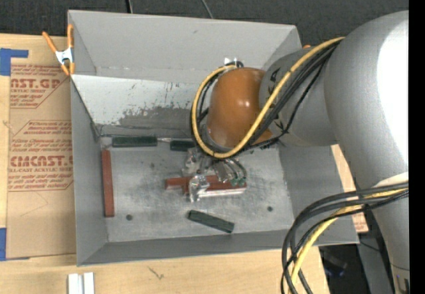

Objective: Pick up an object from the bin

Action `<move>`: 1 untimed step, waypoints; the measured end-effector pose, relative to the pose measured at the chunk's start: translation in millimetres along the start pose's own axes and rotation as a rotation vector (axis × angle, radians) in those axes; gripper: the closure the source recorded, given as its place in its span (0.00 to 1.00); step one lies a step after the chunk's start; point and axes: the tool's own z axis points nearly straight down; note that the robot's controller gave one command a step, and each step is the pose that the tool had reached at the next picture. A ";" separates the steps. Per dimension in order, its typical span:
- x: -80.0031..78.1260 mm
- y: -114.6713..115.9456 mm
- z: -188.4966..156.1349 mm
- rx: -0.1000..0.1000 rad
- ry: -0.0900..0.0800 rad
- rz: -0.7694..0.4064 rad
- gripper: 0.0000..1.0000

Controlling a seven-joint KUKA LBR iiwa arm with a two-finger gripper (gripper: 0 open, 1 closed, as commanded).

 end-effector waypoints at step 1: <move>0.0 0.0 0.0 0.000 0.000 0.000 1.00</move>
Offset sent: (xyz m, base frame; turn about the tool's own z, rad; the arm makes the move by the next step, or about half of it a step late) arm 0.0228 -0.0118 0.1294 0.0041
